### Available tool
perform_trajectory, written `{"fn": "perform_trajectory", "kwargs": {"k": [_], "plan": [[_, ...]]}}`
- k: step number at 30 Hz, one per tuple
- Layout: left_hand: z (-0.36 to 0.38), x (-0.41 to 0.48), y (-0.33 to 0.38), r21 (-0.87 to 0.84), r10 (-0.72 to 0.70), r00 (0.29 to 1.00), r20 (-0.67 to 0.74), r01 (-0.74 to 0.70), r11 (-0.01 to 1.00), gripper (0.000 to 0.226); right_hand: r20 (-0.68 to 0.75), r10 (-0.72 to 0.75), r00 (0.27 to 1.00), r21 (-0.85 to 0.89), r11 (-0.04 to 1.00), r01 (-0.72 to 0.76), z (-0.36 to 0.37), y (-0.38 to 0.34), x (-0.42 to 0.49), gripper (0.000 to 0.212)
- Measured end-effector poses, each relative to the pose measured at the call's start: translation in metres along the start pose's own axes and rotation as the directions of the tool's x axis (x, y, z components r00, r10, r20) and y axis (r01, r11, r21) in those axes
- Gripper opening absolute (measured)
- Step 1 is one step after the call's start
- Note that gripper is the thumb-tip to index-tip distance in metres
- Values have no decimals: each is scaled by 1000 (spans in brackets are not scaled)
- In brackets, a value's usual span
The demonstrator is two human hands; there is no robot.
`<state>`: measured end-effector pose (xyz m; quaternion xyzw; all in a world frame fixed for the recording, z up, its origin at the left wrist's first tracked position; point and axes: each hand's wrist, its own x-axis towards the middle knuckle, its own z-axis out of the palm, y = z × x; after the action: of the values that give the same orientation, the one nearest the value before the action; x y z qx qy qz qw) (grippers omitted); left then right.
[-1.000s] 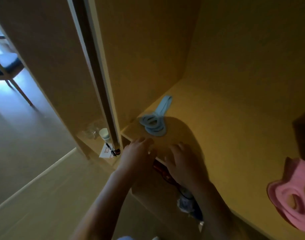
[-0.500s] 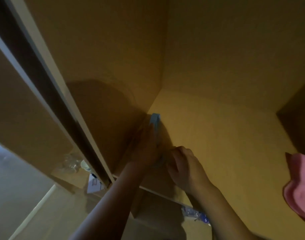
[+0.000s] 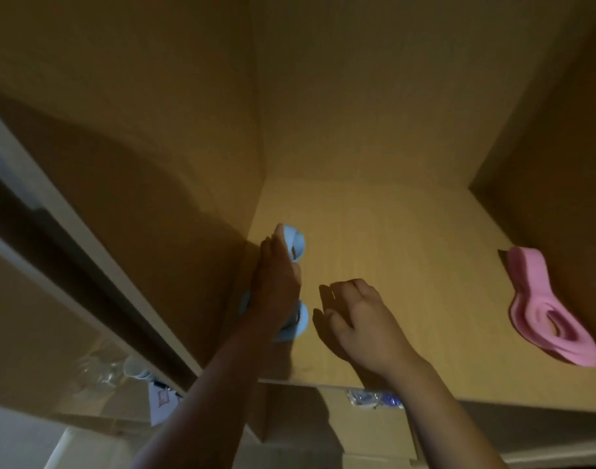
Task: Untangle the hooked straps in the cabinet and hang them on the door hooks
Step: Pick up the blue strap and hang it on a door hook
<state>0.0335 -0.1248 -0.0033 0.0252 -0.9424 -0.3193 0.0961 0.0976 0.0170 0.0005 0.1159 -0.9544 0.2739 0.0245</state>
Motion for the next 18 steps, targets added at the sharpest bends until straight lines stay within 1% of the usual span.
{"fn": "perform_trajectory", "kwargs": {"k": [1,3,5,7,8,10,12,14,16,18], "plan": [[-4,-6,5,-43,35,999,16,-34,998,48,-15,19,1000,55,998,-18,2,0,-1,35],[-9,-22,13,-126,105,991,79,-94,988,54,-40,77,996,164,984,-69,5,-2,-5,37],[-11,-37,18,-180,168,974,149,-140,974,57,-95,162,982,286,949,-129,7,-4,-11,37],[-12,-52,23,-221,231,953,194,-187,957,65,-159,250,955,389,905,-172,8,-5,-20,28],[-11,-59,24,-232,259,942,214,-209,950,65,-169,291,942,422,885,-197,9,-5,-26,22],[-10,-72,29,-222,298,919,257,-244,944,58,-146,375,916,501,826,-258,13,-2,-41,13],[-7,-86,32,-218,338,899,278,-284,934,58,-145,456,878,594,750,-291,15,1,-60,8],[-1,-99,34,-255,379,871,313,-307,917,58,-173,526,833,679,676,-286,12,3,-78,5],[5,-113,40,-295,408,837,365,-311,903,57,-197,604,772,760,592,-269,10,6,-96,7],[10,-126,51,-344,435,789,435,-301,889,58,-230,676,700,821,521,-234,8,10,-113,8]]}}
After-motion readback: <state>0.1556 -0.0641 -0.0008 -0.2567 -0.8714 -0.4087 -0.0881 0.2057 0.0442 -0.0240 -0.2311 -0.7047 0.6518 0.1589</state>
